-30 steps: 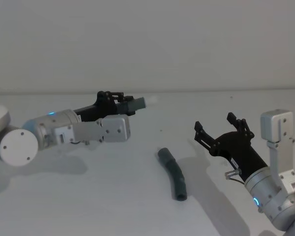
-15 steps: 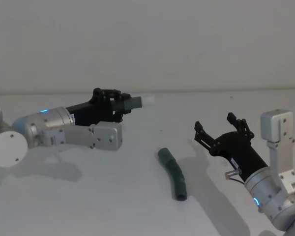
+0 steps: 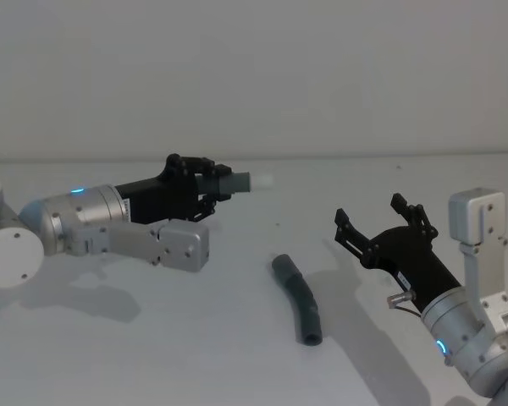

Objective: Use both hands to pick up one end of the pipe from the table, align the ends, and insert them.

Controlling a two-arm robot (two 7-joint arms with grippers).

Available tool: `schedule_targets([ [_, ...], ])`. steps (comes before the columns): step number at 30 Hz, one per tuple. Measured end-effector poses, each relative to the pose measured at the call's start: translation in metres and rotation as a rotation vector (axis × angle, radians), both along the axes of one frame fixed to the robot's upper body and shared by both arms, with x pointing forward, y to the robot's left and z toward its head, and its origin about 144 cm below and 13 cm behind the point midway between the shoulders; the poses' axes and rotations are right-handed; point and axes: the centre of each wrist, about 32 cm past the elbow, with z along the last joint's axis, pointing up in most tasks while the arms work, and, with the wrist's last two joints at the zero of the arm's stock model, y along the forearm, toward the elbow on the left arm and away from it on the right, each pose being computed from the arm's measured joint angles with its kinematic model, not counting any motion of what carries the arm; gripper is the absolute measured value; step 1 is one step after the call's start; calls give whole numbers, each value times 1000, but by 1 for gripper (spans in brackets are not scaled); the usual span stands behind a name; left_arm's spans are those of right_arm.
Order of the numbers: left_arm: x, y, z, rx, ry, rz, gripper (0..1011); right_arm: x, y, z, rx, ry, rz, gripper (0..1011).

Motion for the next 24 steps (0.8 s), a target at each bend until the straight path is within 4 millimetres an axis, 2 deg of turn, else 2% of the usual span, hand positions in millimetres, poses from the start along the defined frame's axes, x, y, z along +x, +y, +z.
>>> schedule_targets([
  [13, -1, -1, -1, 4, -13, -19, 336, 0, -1, 2, -7, 12, 4, 1000],
  [24, -2, -1, -1, 5, -17, -25, 336, 2, -2, 20, -55, 116, 53, 1000],
])
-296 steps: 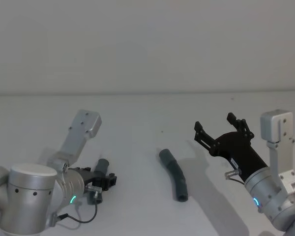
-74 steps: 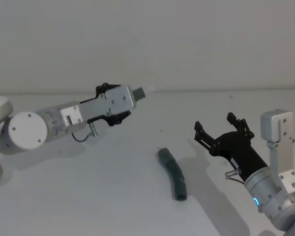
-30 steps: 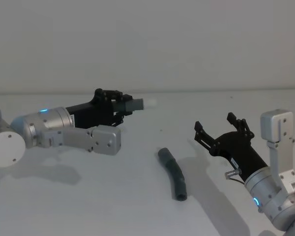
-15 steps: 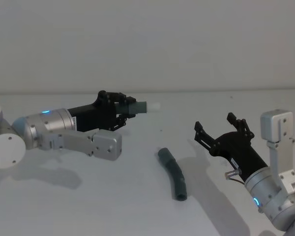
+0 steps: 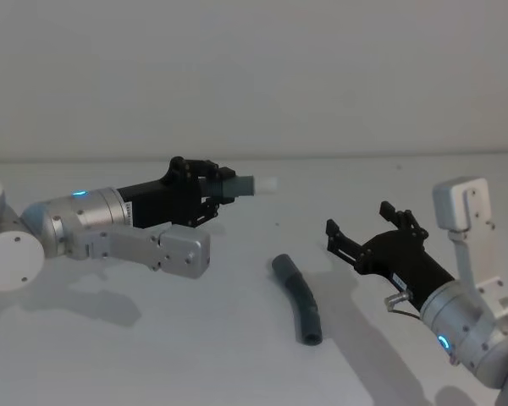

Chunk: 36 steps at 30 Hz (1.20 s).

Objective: Use both hands to pick up one end of the pipe from the table, align the ends, and insert them.

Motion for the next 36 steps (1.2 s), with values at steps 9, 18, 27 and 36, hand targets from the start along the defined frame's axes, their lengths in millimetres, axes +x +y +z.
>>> schedule_targets([
  [9, 0, 0, 0, -1, -2, -1, 336, 7, 6, 26, -61, 109, 65, 1000],
  [18, 0, 0, 0, 0, -2, -2, 336, 22, 27, 55, -127, 222, 149, 1000],
  [27, 0, 0, 0, 0, -2, -3, 336, 32, 42, 61, -158, 270, 179, 1000],
  [36, 0, 0, 0, 0, -2, -3, 336, 36, 48, 57, -183, 301, 170, 1000],
])
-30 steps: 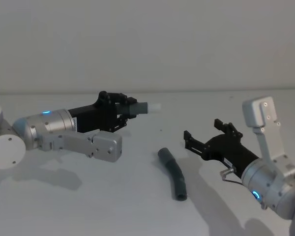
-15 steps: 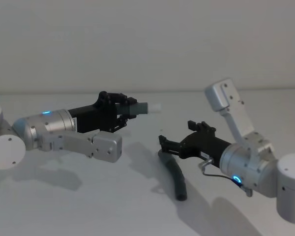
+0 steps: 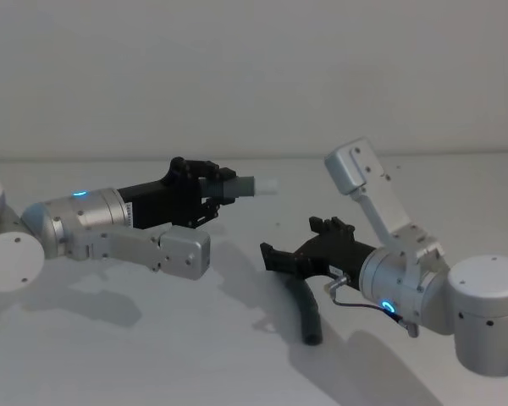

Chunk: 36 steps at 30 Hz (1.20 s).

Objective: Use both hands to pick up one end of the pipe from the table, align the ends, and insert them.

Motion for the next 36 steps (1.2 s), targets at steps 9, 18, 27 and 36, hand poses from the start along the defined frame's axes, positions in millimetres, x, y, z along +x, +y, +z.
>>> schedule_targets([
  [9, 0, 0, 0, 0, 0, 0, 336, 2, 3, -6, -13, 23, -5, 1000],
  [18, 0, 0, 0, 0, 0, 0, 336, 3, 5, -12, -22, 46, -2, 1000],
  [27, 0, 0, 0, 0, 0, 0, 336, 3, 4, -19, -31, 84, -6, 1000],
  [36, 0, 0, 0, 0, 0, 0, 336, 3, 0, -24, -31, 117, -24, 1000],
])
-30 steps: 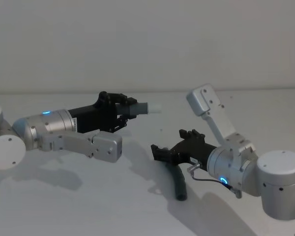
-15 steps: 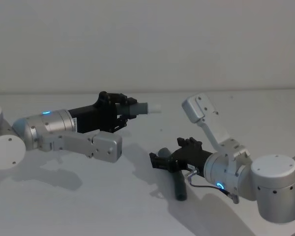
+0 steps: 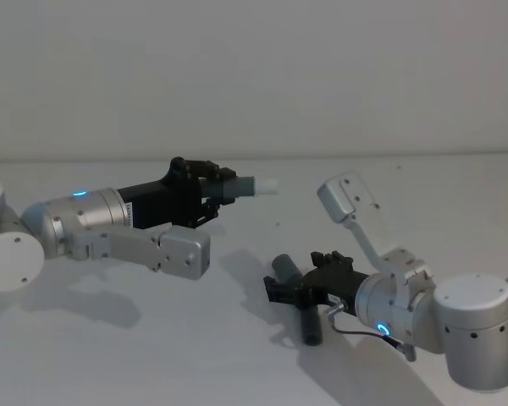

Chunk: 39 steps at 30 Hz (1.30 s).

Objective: Use both hands to pick up one end of the pipe from the table, align the ends, and insert them.

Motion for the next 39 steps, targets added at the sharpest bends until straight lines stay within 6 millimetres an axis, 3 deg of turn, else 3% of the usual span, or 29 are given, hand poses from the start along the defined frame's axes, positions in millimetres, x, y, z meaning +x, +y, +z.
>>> schedule_targets([
  [34, 0, 0, 0, 0, 0, 0, 336, 6, -7, -16, 25, 71, -24, 1000],
  [39, 0, 0, 0, 0, 0, 0, 336, 6, -7, -17, 27, 70, -22, 929],
])
